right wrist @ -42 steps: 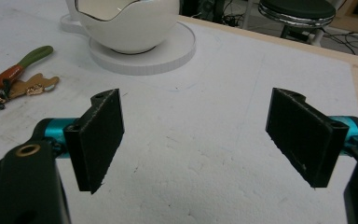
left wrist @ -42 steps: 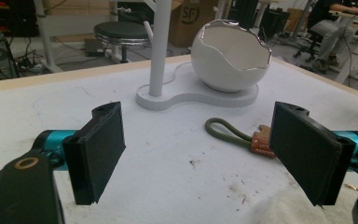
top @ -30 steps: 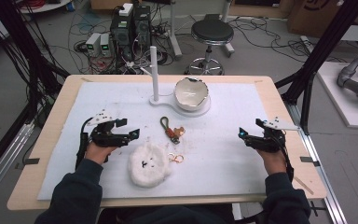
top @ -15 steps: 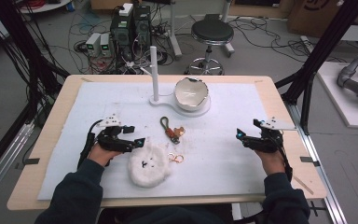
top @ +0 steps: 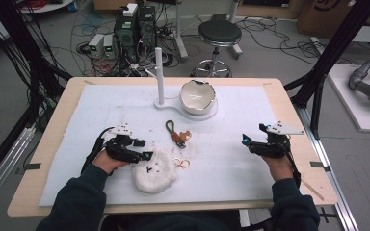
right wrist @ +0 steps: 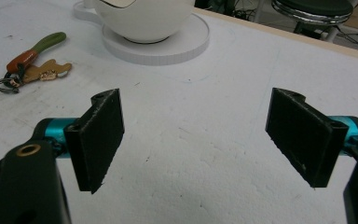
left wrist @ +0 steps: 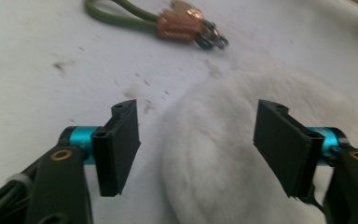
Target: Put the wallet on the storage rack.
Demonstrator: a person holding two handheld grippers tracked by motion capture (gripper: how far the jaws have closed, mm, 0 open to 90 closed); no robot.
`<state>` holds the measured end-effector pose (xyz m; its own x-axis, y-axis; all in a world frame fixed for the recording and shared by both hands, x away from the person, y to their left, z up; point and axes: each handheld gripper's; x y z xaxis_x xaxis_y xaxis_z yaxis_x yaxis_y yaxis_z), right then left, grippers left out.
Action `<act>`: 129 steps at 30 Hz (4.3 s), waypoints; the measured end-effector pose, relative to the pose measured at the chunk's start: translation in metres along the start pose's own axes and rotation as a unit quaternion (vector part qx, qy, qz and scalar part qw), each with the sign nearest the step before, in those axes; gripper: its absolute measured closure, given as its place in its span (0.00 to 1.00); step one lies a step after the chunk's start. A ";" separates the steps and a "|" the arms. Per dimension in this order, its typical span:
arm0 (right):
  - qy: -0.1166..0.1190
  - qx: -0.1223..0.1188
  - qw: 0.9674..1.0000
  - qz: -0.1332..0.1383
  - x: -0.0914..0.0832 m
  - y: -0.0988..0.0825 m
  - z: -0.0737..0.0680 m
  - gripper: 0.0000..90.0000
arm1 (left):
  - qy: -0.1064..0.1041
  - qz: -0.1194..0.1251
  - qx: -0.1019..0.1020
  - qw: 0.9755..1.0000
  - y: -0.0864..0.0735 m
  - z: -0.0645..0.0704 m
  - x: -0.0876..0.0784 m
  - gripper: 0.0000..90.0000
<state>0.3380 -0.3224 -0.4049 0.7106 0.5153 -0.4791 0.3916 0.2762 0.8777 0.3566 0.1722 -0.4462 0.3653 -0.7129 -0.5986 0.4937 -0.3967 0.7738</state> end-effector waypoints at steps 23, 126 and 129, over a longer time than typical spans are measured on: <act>0.108 -0.027 0.994 -0.005 0.026 0.018 -0.034 0.22 | 0.046 0.150 0.053 0.986 0.028 0.022 -0.015 0.88; 0.326 -0.141 0.935 -0.007 0.062 0.064 -0.099 0.85 | 0.019 0.121 0.055 0.991 0.038 0.039 0.004 0.55; 0.303 -0.148 0.941 0.009 0.055 0.069 -0.096 0.85 | 0.049 0.135 0.031 0.989 0.036 0.031 -0.002 0.47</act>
<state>0.3481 -0.1970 -0.3701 0.2160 0.8656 -0.4517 0.1389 0.4307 0.8918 0.3491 0.1419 -0.4109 0.5535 -0.7399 -0.3824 0.3185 -0.2362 0.9180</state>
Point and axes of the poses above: each handheld gripper's, and its own axes: x roughly forward along the jaws, y roughly out of its top, z roughly to its right, and after that the axes turned 6 degrees about y, right-handed
